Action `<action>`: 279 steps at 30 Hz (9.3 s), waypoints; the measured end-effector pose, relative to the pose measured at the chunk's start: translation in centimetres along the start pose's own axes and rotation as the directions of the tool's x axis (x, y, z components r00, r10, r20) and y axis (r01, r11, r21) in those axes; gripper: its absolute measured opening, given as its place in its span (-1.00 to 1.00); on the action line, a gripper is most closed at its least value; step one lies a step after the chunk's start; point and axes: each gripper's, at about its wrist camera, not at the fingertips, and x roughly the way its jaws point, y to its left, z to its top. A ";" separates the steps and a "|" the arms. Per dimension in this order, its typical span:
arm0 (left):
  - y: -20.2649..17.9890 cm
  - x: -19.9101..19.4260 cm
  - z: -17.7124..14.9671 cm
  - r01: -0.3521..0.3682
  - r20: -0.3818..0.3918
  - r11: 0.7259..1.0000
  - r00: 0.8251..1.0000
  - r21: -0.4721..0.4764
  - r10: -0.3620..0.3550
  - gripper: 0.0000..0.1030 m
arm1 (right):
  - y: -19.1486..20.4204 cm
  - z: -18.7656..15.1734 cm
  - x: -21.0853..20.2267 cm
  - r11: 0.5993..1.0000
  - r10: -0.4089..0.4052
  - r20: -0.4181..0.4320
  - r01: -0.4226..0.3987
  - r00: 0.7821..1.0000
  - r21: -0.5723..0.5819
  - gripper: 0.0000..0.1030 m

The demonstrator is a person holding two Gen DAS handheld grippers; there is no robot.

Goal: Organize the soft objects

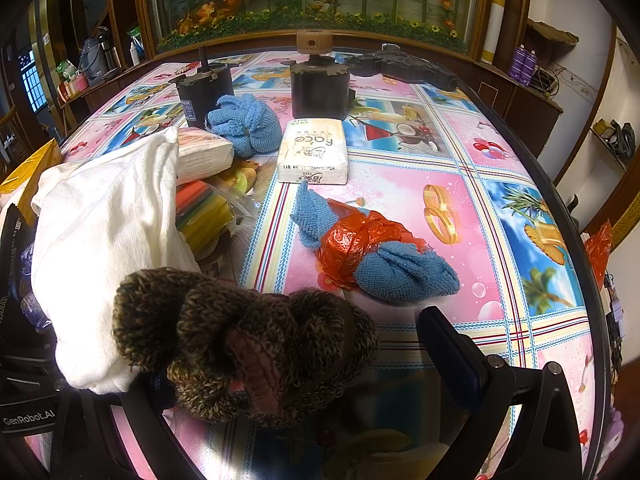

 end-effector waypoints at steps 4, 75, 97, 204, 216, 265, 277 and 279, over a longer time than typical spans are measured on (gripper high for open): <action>0.0 0.0 0.0 0.000 0.000 1.000 1.000 0.000 0.000 1.00 | 0.0 0.0 0.0 1.000 0.000 0.000 0.000 1.000 0.000 0.99; 2.1 -5.7 -4.4 0.091 0.094 0.990 0.990 0.107 -0.101 1.00 | -1.5 -2.1 -8.1 0.964 0.217 0.062 -0.204 0.974 -0.171 0.99; 3.7 -5.9 -5.1 0.126 0.095 0.989 0.987 0.077 -0.133 1.00 | -1.3 -1.4 -3.2 0.915 0.405 -0.058 -0.403 0.913 0.031 0.30; 4.7 -6.1 -5.7 0.026 0.143 0.998 0.989 0.065 -0.035 -0.28 | -4.2 -3.4 -6.0 0.932 0.355 -0.004 -0.354 0.935 0.080 0.05; 7.3 -9.6 -4.7 -0.002 0.241 1.000 0.970 0.010 0.000 -0.28 | -1.0 0.2 -12.5 0.922 0.388 0.137 -0.385 0.911 -0.051 0.05; 31.9 -0.2 4.7 -0.067 -0.025 0.895 0.998 -0.442 0.062 -0.03 | 39.9 16.9 5.6 0.780 0.497 -0.213 -0.541 0.841 -0.315 0.28; 27.7 -6.7 3.5 -0.062 0.136 0.931 0.984 -0.360 0.118 0.06 | 26.8 13.4 -4.5 0.711 0.651 -0.066 -0.637 0.756 -0.297 0.31; 26.0 -7.9 3.3 -0.041 0.168 0.941 0.980 -0.336 0.103 0.07 | 23.3 12.1 -6.0 0.700 0.676 -0.032 -0.656 0.736 -0.281 0.31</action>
